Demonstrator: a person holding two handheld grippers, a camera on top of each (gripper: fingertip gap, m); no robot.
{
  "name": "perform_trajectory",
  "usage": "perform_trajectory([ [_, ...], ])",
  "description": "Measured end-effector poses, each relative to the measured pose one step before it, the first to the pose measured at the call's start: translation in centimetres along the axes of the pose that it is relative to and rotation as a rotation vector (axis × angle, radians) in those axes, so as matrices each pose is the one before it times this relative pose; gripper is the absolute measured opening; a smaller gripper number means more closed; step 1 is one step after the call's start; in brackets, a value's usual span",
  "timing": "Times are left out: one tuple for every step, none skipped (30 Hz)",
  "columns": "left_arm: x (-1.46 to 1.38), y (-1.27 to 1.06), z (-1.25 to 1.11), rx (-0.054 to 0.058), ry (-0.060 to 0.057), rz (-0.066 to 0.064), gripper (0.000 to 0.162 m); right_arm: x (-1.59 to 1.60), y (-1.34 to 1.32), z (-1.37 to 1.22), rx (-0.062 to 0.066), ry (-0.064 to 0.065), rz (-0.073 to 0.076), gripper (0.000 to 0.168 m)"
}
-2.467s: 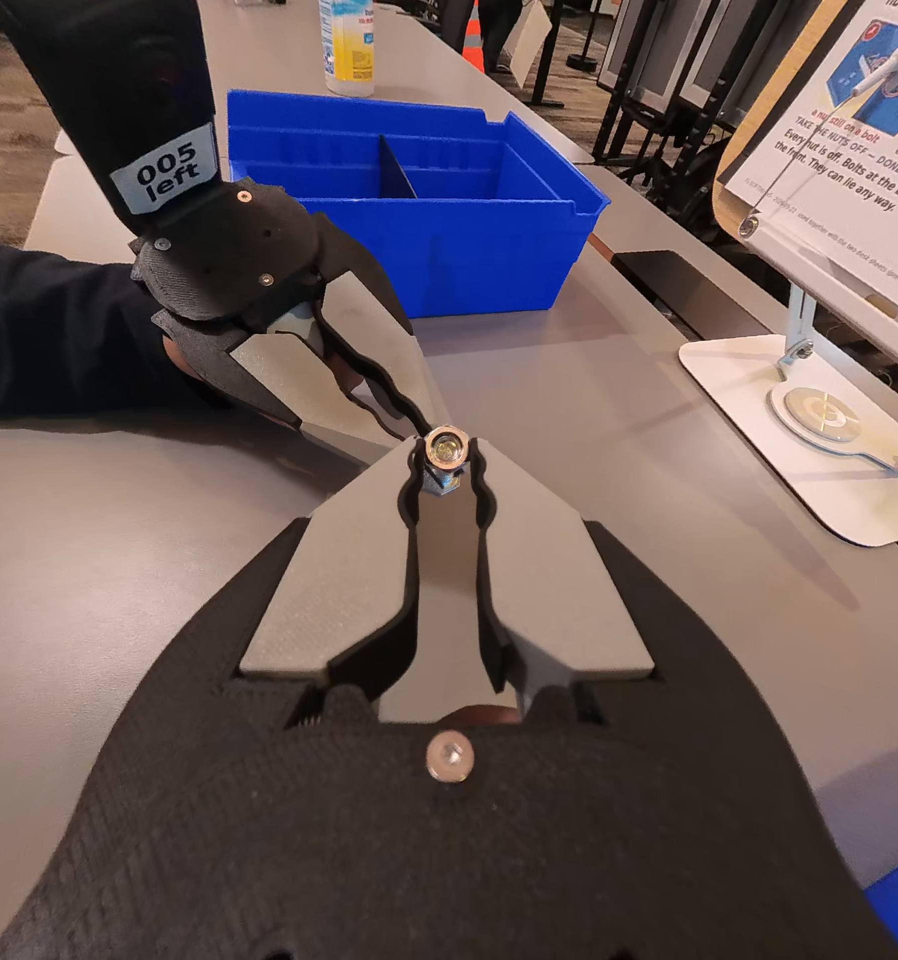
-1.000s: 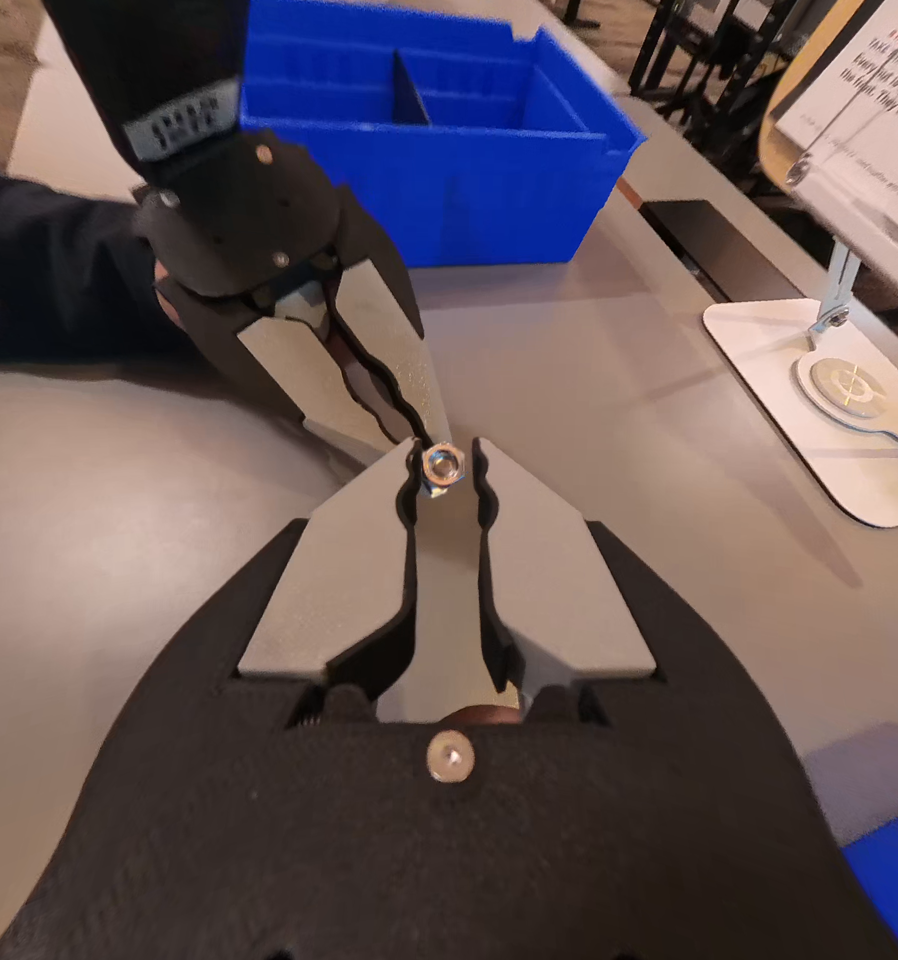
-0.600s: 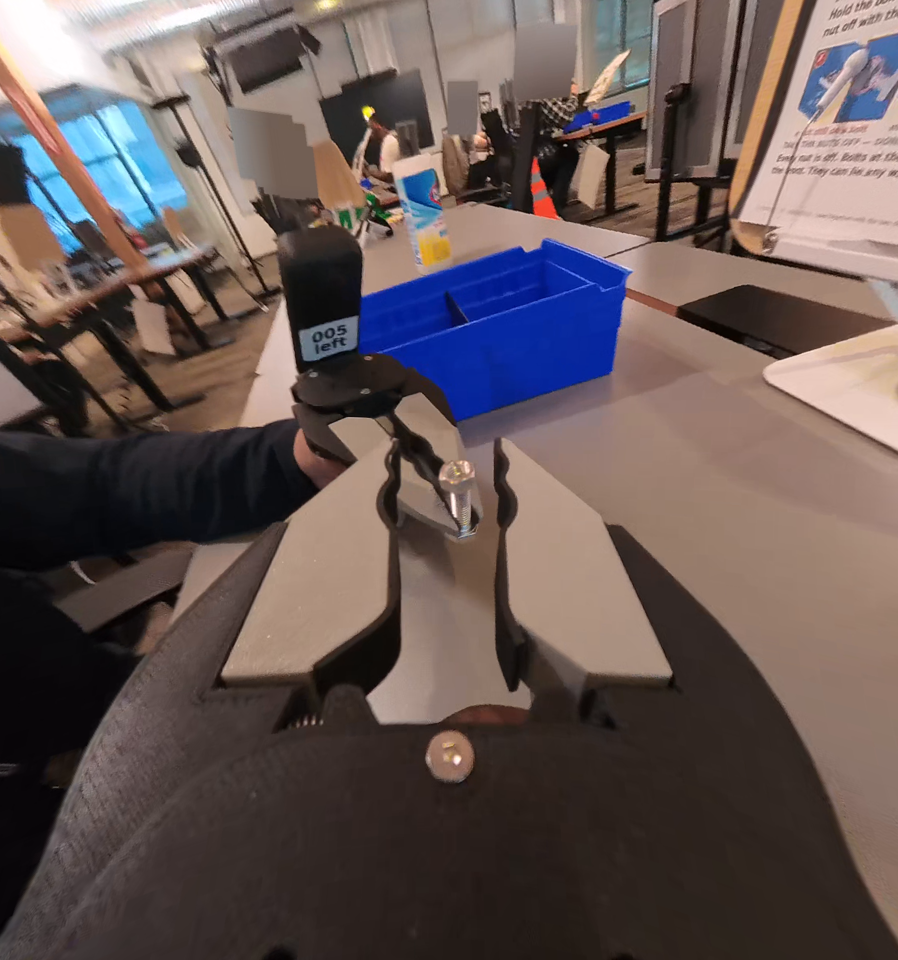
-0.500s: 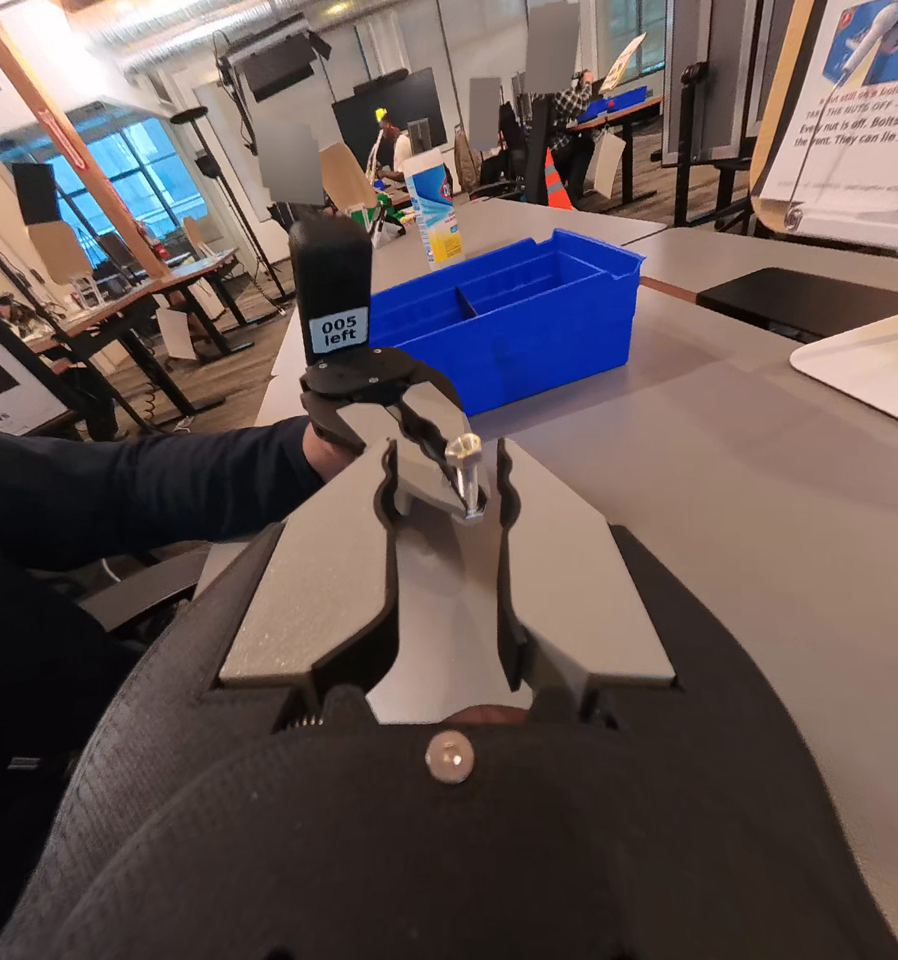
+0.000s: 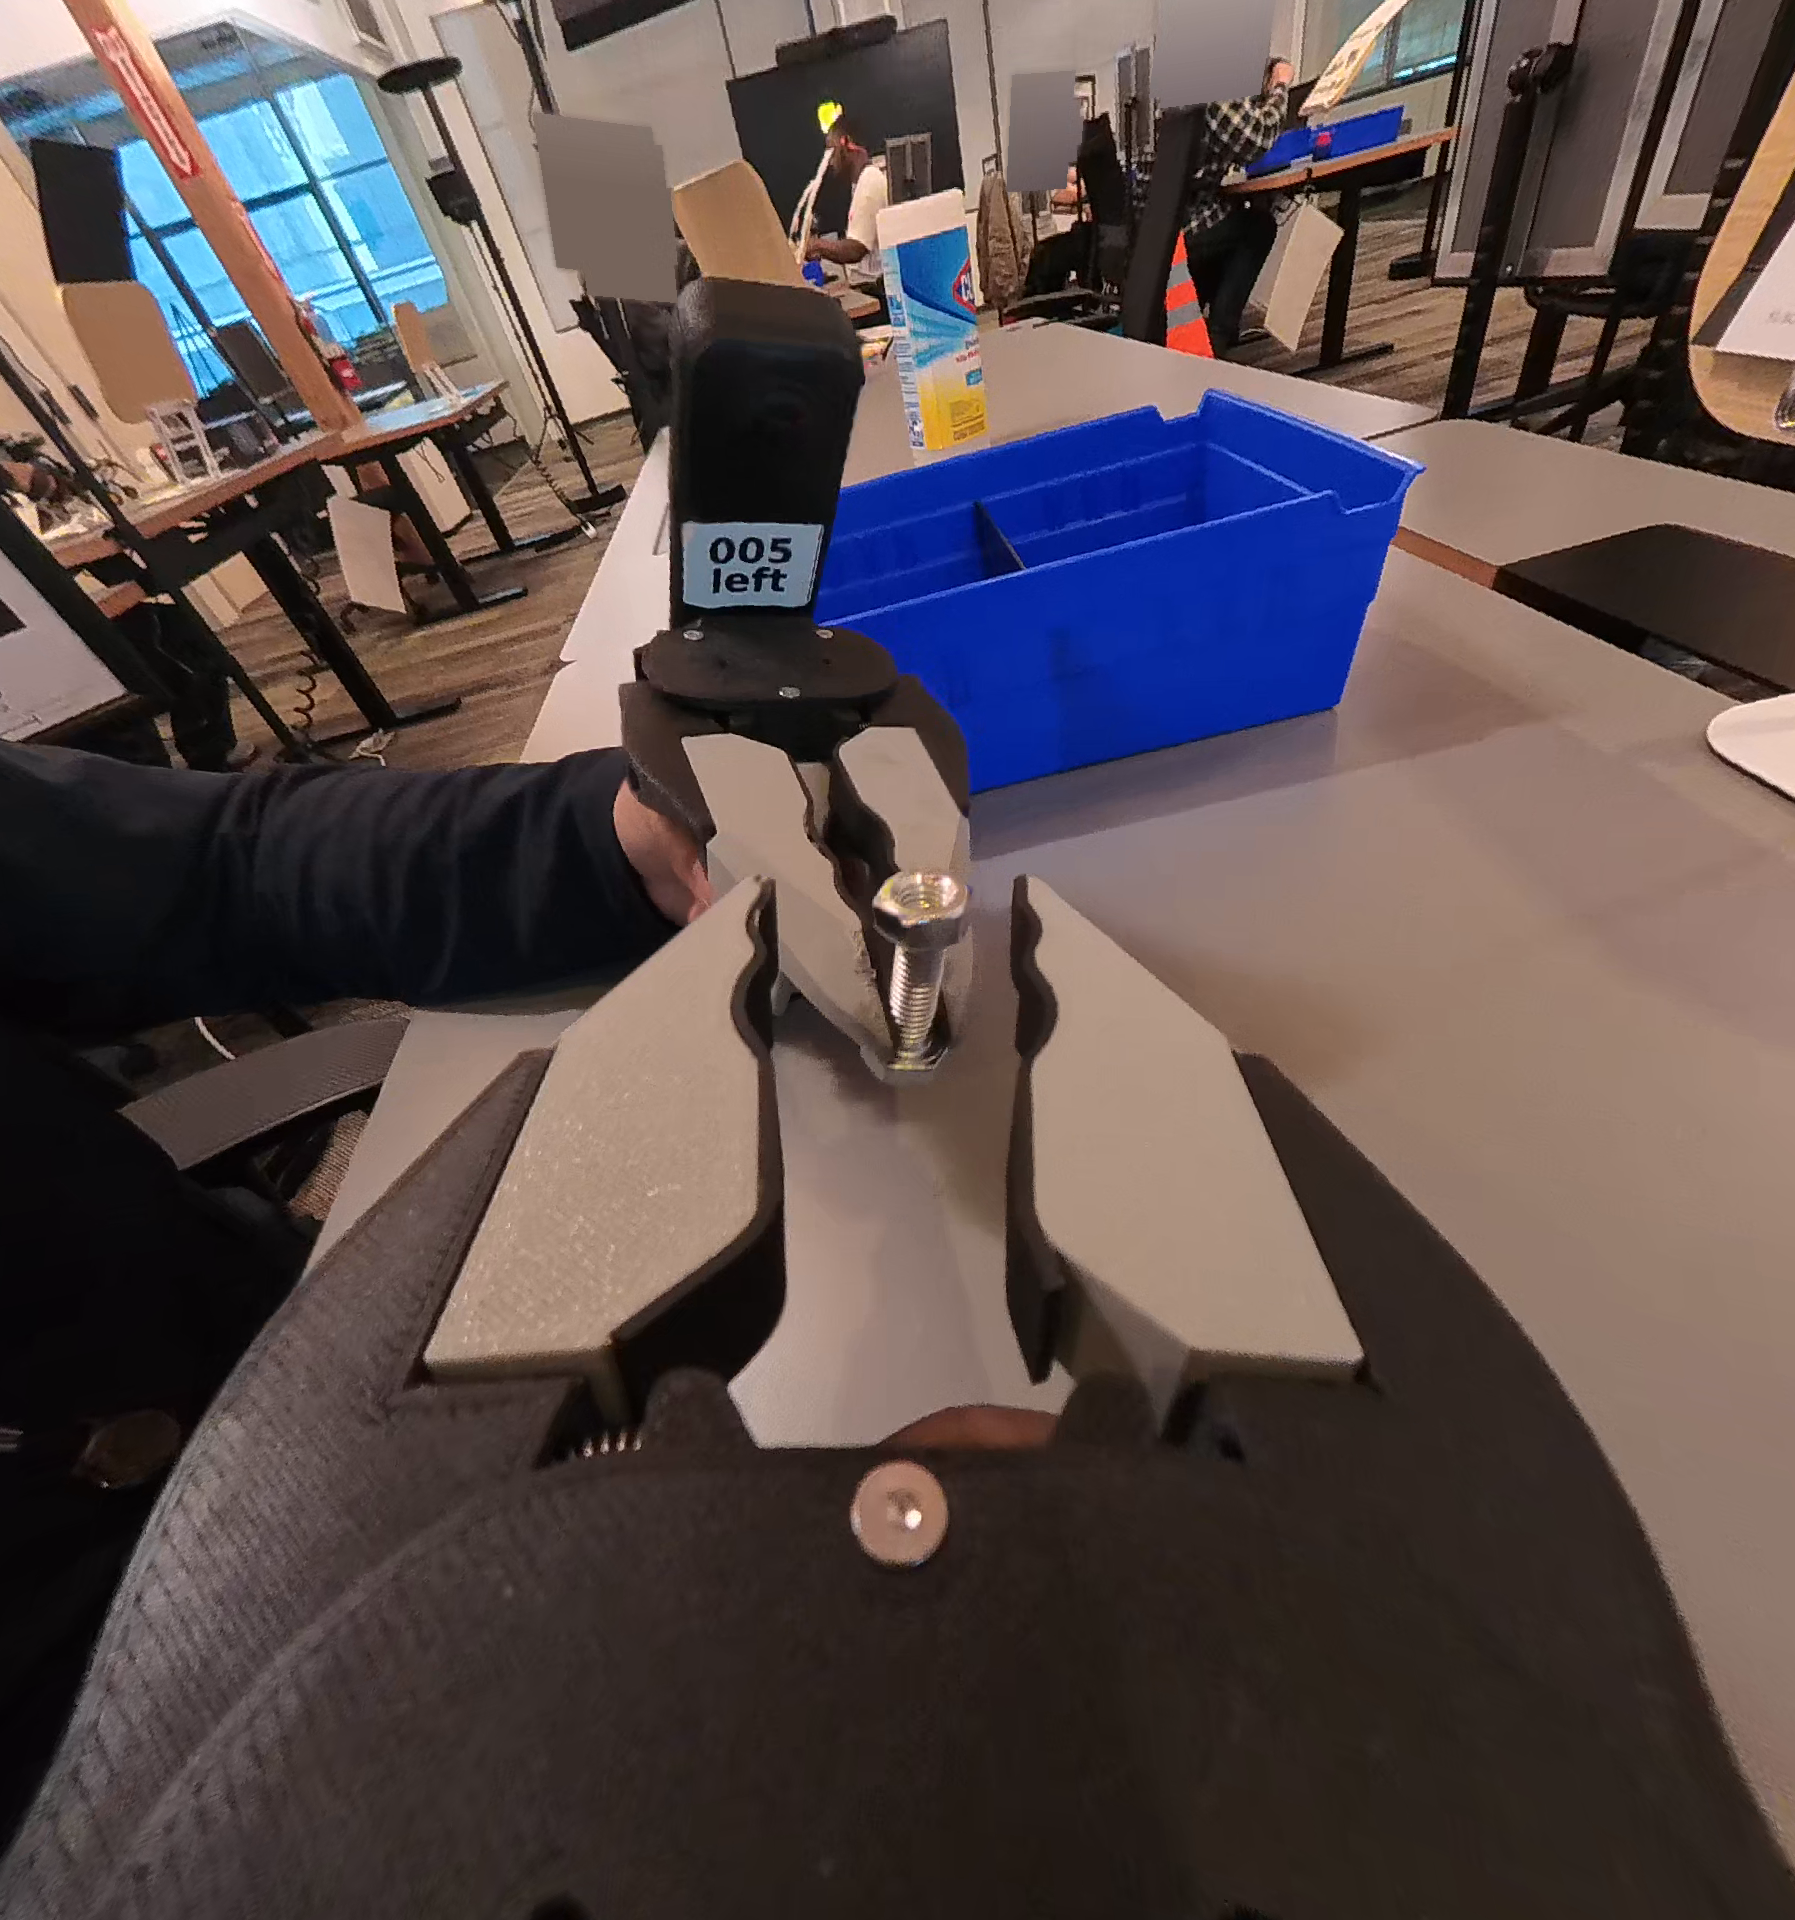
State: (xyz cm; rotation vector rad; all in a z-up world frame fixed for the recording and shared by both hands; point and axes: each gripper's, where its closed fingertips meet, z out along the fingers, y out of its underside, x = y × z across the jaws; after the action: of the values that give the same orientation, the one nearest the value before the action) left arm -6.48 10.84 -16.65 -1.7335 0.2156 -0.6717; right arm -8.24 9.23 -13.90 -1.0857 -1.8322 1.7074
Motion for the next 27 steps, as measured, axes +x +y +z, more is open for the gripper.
perform_trajectory([
  [0.152,0.087,0.094,-0.0050,0.0050,0.0069,0.007,-0.086,-0.042,0.007,0.0051,-0.0070,0.0027,0.044],
  [0.165,0.073,0.087,-0.0047,0.0056,0.0073,0.007,-0.121,-0.012,0.031,0.0019,-0.0089,0.0018,0.046],
  [0.173,0.047,0.068,-0.0034,0.0058,0.0060,0.007,-0.102,0.004,0.024,-0.0003,-0.0063,-0.0003,0.047],
  [0.159,0.017,0.044,-0.0020,0.0050,0.0047,0.007,-0.085,0.009,0.038,-0.0001,-0.0035,-0.0032,0.047],
  [0.159,-0.003,0.029,-0.0011,0.0061,0.0024,0.007,-0.107,0.007,0.042,-0.0009,-0.0029,-0.0054,0.047],
  [0.079,-0.067,0.009,0.0031,0.0027,0.0014,0.007,-0.043,0.011,0.027,-0.0026,0.0014,-0.0066,0.047],
  [0.040,-0.070,-0.023,0.0033,0.0009,0.0015,0.006,0.052,-0.005,0.008,-0.0019,0.0081,-0.0078,0.046],
  [0.008,-0.020,-0.015,0.0002,0.0006,0.0005,0.007,0.059,-0.055,-0.039,0.0012,0.0092,-0.0094,0.043],
  [-0.060,-0.017,-0.031,0.0011,-0.0030,-0.0006,0.007,0.079,-0.119,-0.099,0.0048,0.0084,-0.0092,0.039],
  [-0.095,-0.030,-0.032,0.0021,-0.0039,-0.0019,0.007,0.099,-0.168,-0.136,0.0082,0.0075,-0.0058,0.037],
  [-0.062,-0.013,-0.027,0.0016,-0.0001,-0.0038,0.007,0.075,-0.176,-0.152,0.0087,0.0034,0.0001,0.036],
  [-0.023,-0.019,-0.024,0.0015,0.0016,-0.0045,0.007,0.050,-0.122,-0.128,0.0055,-0.0012,0.0058,0.036],
  [-0.080,-0.036,-0.015,0.0024,-0.0033,-0.0025,0.007,0.045,-0.028,-0.092,0.0011,-0.0033,0.0086,0.036],
  [-0.024,0.011,-0.006,-0.0003,-0.0012,-0.0007,0.007,0.053,0.038,-0.042,-0.0012,-0.0020,0.0068,0.036],
  [0.021,0.032,0.011,-0.0024,0.0012,0.0004,0.007,0.067,0.057,-0.011,-0.0021,0.0005,0.0015,0.033],
  [0.016,0.016,0.012,-0.0012,-0.0005,0.0018,0.007,0.037,0.107,0.010,-0.0044,0.0013,-0.0029,0.030],
  [0.010,0.028,0.033,-0.0019,-0.0016,0.0032,0.007,0.013,0.120,0.050,-0.0062,0.0014,-0.0043,0.028],
  [0.035,0.048,0.022,-0.0036,-0.0009,0.0044,0.007,-0.035,0.115,0.053,-0.0070,0.0001,-0.0046,0.024],
  [0.051,0.034,0.029,-0.0030,0.0005,0.0031,0.007,-0.054,0.123,0.068,-0.0078,-0.0008,-0.0051,0.019],
  [0.014,0.002,0.018,0.0000,-0.0012,0.0024,0.007,-0.001,0.127,0.059,-0.0080,0.0035,-0.0050,0.016],
  [0.013,0.014,0.013,-0.0015,-0.0001,0.0010,0.007,0.057,0.095,0.042,-0.0067,0.0057,-0.0028,0.016],
  [-0.068,0.061,0.015,-0.0039,-0.0046,0.0014,0.007,0.076,0.049,0.032,-0.0050,0.0064,0.0004,0.016],
  [-0.113,0.023,-0.006,-0.0018,-0.0081,0.0046,0.007,0.091,0.045,0.015,-0.0043,0.0061,0.0043,0.016],
  [-0.100,0.048,0.000,-0.0032,-0.0085,0.0055,0.007,0.094,0.053,0.031,-0.0037,0.0039,0.0100,0.016],
  [-0.117,0.037,0.003,-0.0028,-0.0102,0.0078,0.007,0.095,0.042,0.018,-0.0028,0.0018,0.0143,0.016],
  [-0.119,0.029,0.023,-0.0031,-0.0122,0.0111,0.007,0.102,0.057,0.024,-0.0022,0.0010,0.0156,0.016],
  [-0.149,0.058,0.022,-0.0042,-0.0148,0.0141,0.007,0.102,0.072,0.022,-0.0025,-0.0001,0.0170,0.016],
])
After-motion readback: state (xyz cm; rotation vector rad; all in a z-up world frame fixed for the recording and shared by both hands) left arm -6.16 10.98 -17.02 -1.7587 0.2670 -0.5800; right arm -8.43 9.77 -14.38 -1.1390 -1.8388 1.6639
